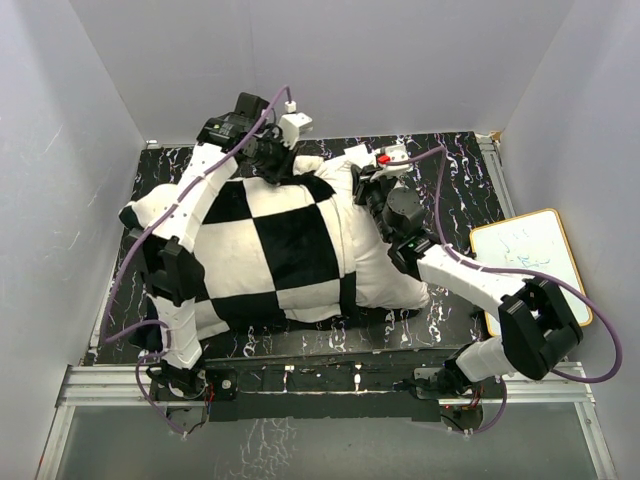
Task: Remove the pillowcase from the pillow
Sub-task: Remove the pillow from the pillowcase.
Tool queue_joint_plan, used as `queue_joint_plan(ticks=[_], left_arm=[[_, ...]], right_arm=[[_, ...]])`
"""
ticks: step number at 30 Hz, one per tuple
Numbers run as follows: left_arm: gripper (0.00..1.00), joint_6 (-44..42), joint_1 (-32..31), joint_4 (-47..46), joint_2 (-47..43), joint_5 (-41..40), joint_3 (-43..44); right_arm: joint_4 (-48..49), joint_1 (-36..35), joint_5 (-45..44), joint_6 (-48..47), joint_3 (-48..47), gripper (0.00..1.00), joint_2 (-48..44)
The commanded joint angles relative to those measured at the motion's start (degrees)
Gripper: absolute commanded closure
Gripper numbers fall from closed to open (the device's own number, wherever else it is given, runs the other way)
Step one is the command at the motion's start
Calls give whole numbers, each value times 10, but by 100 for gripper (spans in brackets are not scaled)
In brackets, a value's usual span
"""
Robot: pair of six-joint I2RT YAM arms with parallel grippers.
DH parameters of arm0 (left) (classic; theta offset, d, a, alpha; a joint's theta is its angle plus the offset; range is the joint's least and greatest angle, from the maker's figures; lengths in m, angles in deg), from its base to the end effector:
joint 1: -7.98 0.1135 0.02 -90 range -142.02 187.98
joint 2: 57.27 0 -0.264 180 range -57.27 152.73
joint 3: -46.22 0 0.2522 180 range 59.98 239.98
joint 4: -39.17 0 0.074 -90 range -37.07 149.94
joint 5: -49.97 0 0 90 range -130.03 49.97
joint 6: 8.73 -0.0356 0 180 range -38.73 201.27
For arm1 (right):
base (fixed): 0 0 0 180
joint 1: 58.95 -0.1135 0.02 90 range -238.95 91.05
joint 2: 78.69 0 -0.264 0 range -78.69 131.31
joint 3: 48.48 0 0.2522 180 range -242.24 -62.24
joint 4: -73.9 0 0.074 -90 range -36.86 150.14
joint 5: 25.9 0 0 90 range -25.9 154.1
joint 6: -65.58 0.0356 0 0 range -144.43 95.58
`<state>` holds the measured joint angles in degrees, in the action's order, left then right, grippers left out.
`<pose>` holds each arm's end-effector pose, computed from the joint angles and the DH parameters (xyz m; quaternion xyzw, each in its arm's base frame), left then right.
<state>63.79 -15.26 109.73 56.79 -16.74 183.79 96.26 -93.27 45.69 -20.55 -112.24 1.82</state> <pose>0.3910 -0.1832 0.3771 0.3864 0.8288 -0.2056 0.3487 0.2750 0.1741 0.3117 -0.0598 0.6709 0.1377 0.7262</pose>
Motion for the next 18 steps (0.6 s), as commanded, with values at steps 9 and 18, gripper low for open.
queue_joint_plan(ticks=[9, 18], left_arm=[[100, -124, 98, 32, -187, -69, -226], [11, -1, 93, -21, -83, 8, 64]], right_arm=[[151, 43, -48, -73, 5, 92, -83], [153, 47, 67, 12, -41, 92, -69]])
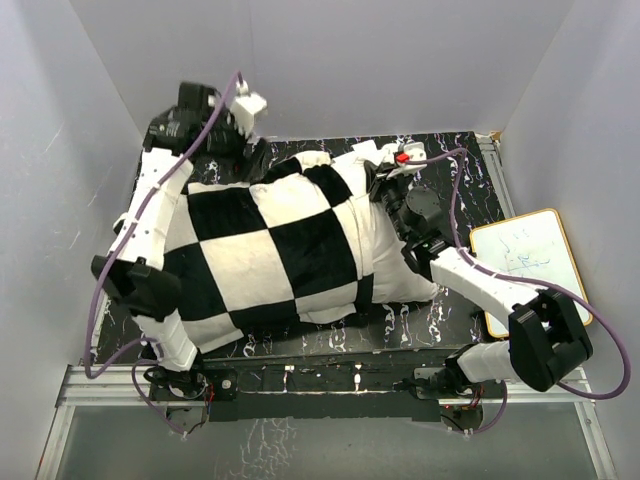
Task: Remove the pillowcase from the pillow
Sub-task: Remove the pillow from the pillowcase.
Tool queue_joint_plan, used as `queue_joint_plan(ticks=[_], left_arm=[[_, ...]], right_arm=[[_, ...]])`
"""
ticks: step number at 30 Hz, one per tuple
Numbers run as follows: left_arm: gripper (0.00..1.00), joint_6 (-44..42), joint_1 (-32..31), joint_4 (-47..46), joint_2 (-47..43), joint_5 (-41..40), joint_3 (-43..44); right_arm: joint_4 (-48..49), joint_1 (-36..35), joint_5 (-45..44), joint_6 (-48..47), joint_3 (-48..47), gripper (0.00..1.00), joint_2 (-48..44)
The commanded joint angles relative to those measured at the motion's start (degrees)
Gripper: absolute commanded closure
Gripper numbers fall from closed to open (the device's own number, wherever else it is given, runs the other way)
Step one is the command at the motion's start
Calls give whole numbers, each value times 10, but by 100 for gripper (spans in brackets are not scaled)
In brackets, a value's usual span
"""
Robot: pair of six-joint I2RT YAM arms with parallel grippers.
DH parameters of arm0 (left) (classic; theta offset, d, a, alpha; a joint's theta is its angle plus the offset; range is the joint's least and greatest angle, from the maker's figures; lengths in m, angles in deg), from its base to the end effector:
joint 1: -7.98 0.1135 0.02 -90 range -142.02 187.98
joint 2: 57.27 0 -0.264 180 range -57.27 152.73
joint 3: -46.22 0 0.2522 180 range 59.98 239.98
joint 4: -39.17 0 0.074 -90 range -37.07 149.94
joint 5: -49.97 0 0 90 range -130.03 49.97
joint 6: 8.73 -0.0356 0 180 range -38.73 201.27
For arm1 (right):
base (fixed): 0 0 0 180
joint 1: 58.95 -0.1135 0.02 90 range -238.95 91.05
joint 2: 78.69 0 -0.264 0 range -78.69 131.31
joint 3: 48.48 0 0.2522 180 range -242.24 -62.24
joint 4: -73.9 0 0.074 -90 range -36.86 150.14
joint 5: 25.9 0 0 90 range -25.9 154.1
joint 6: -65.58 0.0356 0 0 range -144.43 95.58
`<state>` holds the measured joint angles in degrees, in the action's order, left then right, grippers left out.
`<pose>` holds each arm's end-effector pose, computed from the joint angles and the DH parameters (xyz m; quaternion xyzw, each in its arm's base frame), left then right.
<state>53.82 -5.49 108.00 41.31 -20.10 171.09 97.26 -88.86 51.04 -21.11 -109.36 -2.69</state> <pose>0.3518 -0.0967 0.4136 0.3804 0.8204 -0.1090 0.4127 0.2703 0.1462 0.3194 -0.0659 0.6526 0.1434 0.7411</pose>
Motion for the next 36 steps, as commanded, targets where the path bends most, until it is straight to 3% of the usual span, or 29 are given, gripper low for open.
queue_joint_plan(ticks=[1, 3, 4, 9, 13, 16, 21, 26, 29, 36], left_arm=[[10, 132, -15, -2, 106, 49, 266], [9, 182, -41, -7, 160, 56, 379], [9, 207, -54, -21, 170, 65, 388], [3, 271, -106, -81, 155, 129, 301], [3, 318, -108, -101, 169, 171, 305], [4, 301, -109, -97, 172, 152, 301], [20, 205, -110, -48, 145, 49, 219], [24, 150, -102, -28, 99, -3, 103], [32, 133, -96, -34, 78, -26, 61], [70, 103, -37, 1, 62, -34, 59]], right_arm=[[153, -1, 16, 27, -87, 92, -15], [161, -2, 16, 45, -125, 92, 3], [163, -2, 15, 47, -143, 92, 10], [175, -13, 24, 22, -187, 92, 14], [189, -27, 31, -11, -186, 92, 10], [194, -43, 35, -41, -187, 92, 11], [193, -64, 26, -94, -188, 92, 16], [190, -69, 20, -116, -186, 92, 16], [189, -74, 6, -141, -185, 92, 12], [187, -69, -53, -177, -159, 92, 8]])
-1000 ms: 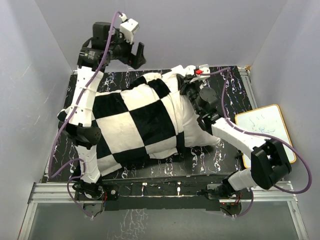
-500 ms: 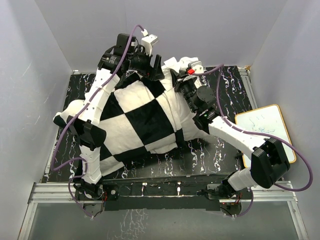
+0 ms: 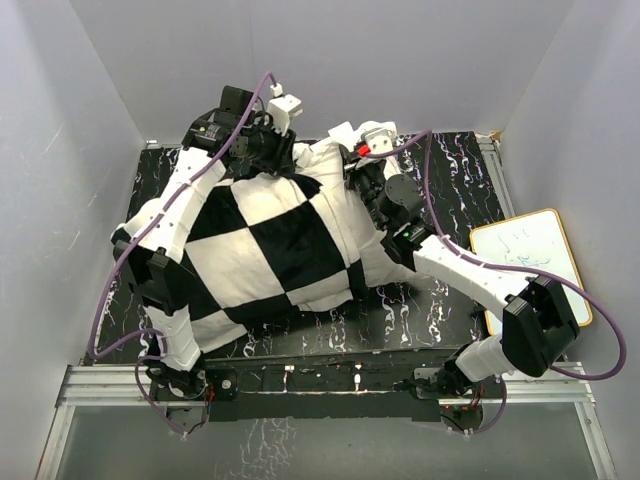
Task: Remove the pillowcase from the pillow
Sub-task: Remove the pillow from the pillowcase.
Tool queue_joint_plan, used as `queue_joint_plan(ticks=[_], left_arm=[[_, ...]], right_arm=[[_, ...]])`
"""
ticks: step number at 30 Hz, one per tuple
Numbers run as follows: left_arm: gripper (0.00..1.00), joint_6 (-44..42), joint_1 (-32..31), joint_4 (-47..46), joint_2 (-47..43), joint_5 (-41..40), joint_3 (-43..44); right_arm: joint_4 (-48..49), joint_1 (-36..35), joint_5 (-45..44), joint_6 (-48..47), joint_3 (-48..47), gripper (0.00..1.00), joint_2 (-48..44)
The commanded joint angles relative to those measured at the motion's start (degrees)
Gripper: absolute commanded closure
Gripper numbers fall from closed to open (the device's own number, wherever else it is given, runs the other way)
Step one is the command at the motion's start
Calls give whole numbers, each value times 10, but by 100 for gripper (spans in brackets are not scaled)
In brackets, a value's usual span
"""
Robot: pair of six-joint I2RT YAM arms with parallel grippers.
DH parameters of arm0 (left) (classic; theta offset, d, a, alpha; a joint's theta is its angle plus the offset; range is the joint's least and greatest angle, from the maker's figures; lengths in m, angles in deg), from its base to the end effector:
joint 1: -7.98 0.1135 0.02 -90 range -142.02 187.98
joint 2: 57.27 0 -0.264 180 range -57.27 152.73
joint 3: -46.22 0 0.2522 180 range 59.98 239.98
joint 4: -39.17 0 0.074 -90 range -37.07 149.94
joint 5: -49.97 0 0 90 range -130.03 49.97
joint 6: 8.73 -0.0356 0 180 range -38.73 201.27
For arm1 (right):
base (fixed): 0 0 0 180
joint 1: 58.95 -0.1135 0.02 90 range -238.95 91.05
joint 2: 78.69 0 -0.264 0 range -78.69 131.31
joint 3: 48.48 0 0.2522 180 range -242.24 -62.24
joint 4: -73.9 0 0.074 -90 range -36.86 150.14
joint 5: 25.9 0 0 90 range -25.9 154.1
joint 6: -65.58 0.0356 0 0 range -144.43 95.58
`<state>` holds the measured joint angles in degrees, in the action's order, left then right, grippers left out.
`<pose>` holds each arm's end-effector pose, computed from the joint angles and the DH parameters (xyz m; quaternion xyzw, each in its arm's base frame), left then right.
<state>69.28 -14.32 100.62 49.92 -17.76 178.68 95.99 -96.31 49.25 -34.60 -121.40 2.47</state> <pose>0.3764 -0.1690 0.4102 0.3414 0.8103 -0.2114 0.4268 0.2712 0.1956 0.3642 -0.1534 0.6007 0.1060 0.7775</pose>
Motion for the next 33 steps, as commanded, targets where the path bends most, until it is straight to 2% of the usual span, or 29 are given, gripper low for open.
queue_joint_plan(ticks=[1, 5, 9, 11, 13, 14, 17, 21, 22, 25, 29, 31, 33], left_arm=[[73, -52, 63, 81, -27, -56, -22], [84, -88, 104, 102, -55, -62, -76], [100, -146, 142, 50, -108, -103, -196], [100, -156, 154, 32, -118, -96, -215], [98, -148, 156, 29, -112, -62, -190], [89, -140, 154, 34, -102, -33, -164], [43, -100, 134, 48, -63, 38, -57], [7, -64, 98, 85, -6, 136, 44], [3, -53, 93, 93, 7, 169, 56], [3, -5, 90, 81, 24, 261, 53], [3, 30, 82, 23, 22, 316, -11], [3, 8, 77, 35, 27, 324, -38], [3, -52, 73, 95, 40, 334, -49]], right_arm=[[199, 7, -42, -37, -31, 92, -44], [198, 30, -80, 6, 10, 92, -54], [181, 82, -96, 104, 70, 92, -85], [182, 88, -84, 118, 94, 92, -99], [182, 87, -38, 126, 107, 92, -109], [181, 86, -14, 130, 107, 92, -112], [190, 74, 23, 135, 88, 92, -106], [206, 74, 63, 154, 24, 92, -68], [208, 75, 74, 160, 12, 92, -64], [213, 74, 109, 176, 3, 92, -65], [227, 74, 167, 190, 14, 92, -74], [221, 74, 188, 197, 15, 92, -79], [213, 74, 192, 195, 17, 92, -85]])
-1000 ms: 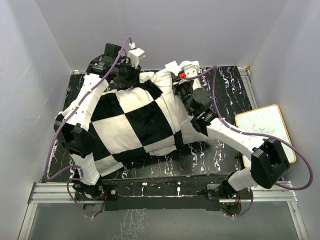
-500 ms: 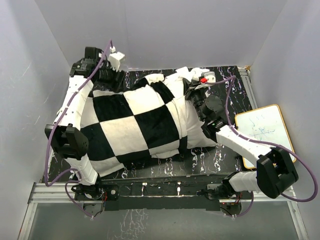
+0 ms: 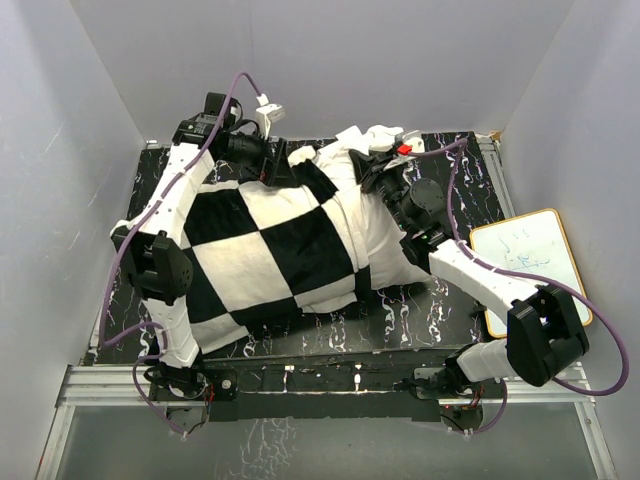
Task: Remove the pillowcase from the pillow
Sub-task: Remove the pillow from the pillowcase.
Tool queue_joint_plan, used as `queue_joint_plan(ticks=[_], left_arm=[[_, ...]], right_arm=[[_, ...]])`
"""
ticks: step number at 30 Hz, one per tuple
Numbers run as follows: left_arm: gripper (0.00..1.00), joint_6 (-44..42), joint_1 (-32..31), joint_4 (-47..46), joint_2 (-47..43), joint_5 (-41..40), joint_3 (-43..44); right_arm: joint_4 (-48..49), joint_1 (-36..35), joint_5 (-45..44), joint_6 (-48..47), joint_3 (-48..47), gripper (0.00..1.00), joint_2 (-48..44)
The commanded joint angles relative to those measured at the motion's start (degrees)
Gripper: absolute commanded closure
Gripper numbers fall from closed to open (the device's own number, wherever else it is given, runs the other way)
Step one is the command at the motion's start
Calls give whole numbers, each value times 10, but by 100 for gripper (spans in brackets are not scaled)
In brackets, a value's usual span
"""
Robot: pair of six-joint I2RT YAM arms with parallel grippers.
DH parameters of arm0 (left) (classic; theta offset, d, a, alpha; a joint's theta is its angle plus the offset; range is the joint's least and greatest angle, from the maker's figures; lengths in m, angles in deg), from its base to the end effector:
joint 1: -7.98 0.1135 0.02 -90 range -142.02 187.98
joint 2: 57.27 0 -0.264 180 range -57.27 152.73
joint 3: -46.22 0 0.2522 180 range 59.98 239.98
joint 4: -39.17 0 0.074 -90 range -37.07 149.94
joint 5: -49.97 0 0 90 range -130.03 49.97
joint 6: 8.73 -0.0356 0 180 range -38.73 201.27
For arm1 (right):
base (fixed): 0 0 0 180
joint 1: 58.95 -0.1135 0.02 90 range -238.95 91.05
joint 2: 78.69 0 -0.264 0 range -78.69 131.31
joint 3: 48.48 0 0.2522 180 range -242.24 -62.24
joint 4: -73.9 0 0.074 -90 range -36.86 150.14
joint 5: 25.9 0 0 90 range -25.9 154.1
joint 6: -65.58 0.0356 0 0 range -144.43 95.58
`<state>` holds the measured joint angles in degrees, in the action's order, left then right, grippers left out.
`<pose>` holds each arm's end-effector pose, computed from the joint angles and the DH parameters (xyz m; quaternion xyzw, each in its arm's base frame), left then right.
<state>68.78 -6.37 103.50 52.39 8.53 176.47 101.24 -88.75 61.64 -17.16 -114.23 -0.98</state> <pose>0.3958 -0.1288 0.3834 0.3517 0.7779 -0.3839 0.3519 0.2751 0.1558 0.3482 -0.1017 0.5976 0.2404 0.7581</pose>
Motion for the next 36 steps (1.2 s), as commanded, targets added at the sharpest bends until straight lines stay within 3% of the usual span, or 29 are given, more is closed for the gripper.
queue_joint_plan(ticks=[1, 2, 3, 4, 5, 6, 9, 14, 16, 21, 24, 27, 30, 31, 33, 34, 36], left_arm=[[3, -84, -8, 99, 22, 80, -30], [11, -113, -9, 129, 25, 89, -33], [26, -139, -12, 155, 27, 89, -32], [46, -170, -19, 181, 29, 75, -28], [77, -191, -28, 192, 30, 46, -23], [100, -188, -37, 176, 27, 4, -20], [100, -163, -40, 99, 17, -92, 17], [100, -213, -40, -50, 53, -259, 222], [100, -244, -39, -144, 57, -301, 253], [100, -287, -51, -310, 45, -338, 274], [100, -282, -62, -346, 28, -341, 274], [100, -253, -69, -324, -12, -322, 240], [100, -216, -70, -264, -68, -306, 143], [88, -211, -70, -233, -80, -305, 112], [17, -244, -66, -103, -68, -270, 100], [5, -257, -61, -34, -51, -249, 112], [3, -266, -52, 82, -5, -212, 136]], right_arm=[[154, -1, 64, 19, -53, 92, -54], [145, 0, 57, 17, -52, 92, -58], [140, 3, 50, 15, -50, 92, -60], [140, 6, 48, 15, -45, 92, -62], [144, 10, 47, 20, -40, 92, -61], [147, 11, 46, 26, -34, 92, -60], [164, 13, 38, 40, -23, 92, -53], [178, 15, -10, 21, -4, 92, -55], [190, 15, -34, 5, 10, 92, -59], [202, 14, -56, -37, 27, 92, -73], [205, 8, -61, -71, 32, 92, -72], [219, -13, -69, -128, 65, 92, -73], [221, -32, -60, -144, 112, 92, -88], [220, -41, -55, -148, 122, 92, -90], [213, -60, -44, -168, 132, 92, -91], [207, -70, -40, -176, 134, 92, -90], [195, -80, -31, -186, 132, 92, -90]])
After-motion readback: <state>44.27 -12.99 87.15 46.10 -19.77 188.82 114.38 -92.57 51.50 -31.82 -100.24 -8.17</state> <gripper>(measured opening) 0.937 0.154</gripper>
